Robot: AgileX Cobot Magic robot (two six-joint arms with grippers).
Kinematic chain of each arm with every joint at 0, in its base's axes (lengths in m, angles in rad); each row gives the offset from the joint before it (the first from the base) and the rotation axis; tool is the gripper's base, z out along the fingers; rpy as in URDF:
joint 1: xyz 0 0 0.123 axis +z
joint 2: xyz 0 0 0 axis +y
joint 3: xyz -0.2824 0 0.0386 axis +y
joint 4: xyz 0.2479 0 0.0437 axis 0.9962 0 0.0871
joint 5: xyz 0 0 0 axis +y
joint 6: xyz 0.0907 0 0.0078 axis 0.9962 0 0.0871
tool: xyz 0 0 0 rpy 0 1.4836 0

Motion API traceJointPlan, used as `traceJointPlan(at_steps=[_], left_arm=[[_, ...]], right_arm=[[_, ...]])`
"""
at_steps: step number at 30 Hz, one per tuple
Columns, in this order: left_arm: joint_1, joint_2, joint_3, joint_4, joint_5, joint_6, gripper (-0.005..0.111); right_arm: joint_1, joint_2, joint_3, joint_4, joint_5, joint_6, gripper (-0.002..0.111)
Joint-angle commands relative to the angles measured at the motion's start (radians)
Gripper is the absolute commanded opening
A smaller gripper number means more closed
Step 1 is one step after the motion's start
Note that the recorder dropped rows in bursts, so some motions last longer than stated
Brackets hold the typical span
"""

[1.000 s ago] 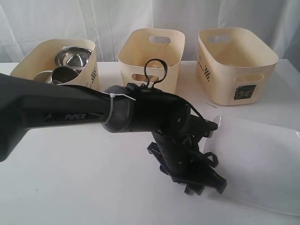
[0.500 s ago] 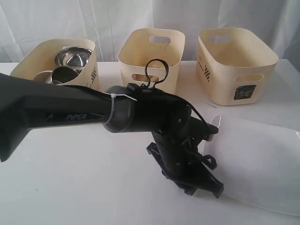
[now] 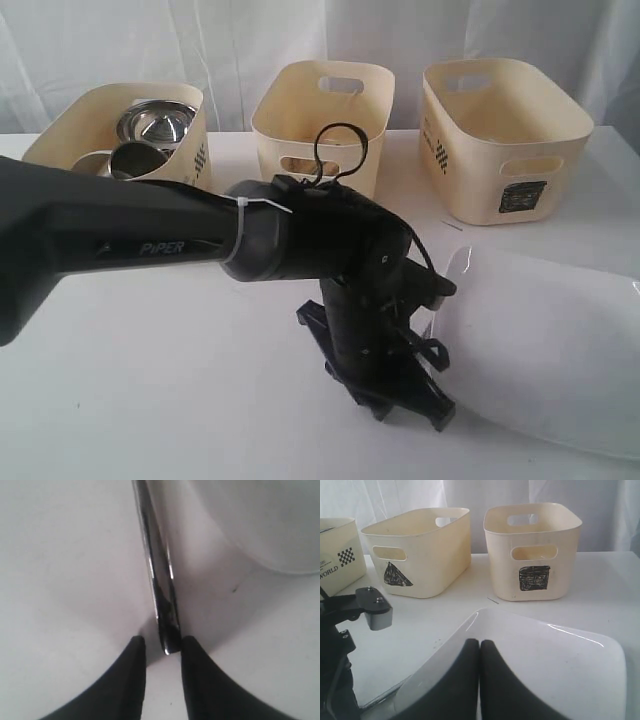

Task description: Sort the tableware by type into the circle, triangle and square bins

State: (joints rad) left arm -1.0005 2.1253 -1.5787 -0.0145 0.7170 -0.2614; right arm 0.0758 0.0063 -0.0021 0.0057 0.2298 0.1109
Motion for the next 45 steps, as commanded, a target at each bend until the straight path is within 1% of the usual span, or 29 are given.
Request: traceJointPlan(at_steps=[1,7,12,15,20,22,27,29,37,45], left_arm=[[0.012,0.028,0.02,0.066,0.096,-0.03,0.028],[0.03,0.028,0.026,0.077,0.146,-0.031,0.028],[0.052,0.026,0.078,0.077,0.16,-0.031,0.028],[0.053,0.018,0.083,0.077,0.172,-0.027,0.028],[0.053,-0.036,0.083,0.077,0.093,-0.027,0.028],[0.053,-0.048,0.081,0.081,0.065,-0.027,0.031],[0.046,-0.051,0.076,0.079,-0.023,-0.027,0.058],[0.04,-0.051,0.072,0.079,-0.061,-0.025,0.064],[0.033,-0.051,0.03,0.079,-0.132,-0.008,0.064],[0.033,-0.051,0.03,0.075,-0.099,-0.008,0.064]], right_arm=[[-0.006,-0.006,0.002,0.001,-0.009,-0.003,0.0],[-0.006,-0.006,0.002,0.001,-0.009,-0.003,0.0],[-0.006,-0.006,0.002,0.001,-0.009,-0.003,0.0],[-0.006,-0.006,0.002,0.001,-0.009,-0.003,0.0],[-0.006,-0.006,0.002,0.001,-0.009,-0.003,0.0],[-0.006,-0.006,0.002,0.001,-0.009,-0.003,0.0],[-0.006,-0.006,0.002,0.001,-0.009,-0.003,0.0],[-0.006,-0.006,0.002,0.001,-0.009,-0.003,0.0],[-0.006,-0.006,0.002,0.001,-0.009,-0.003,0.0],[-0.006,-0.006,0.002,0.001,-0.009,-0.003,0.0]])
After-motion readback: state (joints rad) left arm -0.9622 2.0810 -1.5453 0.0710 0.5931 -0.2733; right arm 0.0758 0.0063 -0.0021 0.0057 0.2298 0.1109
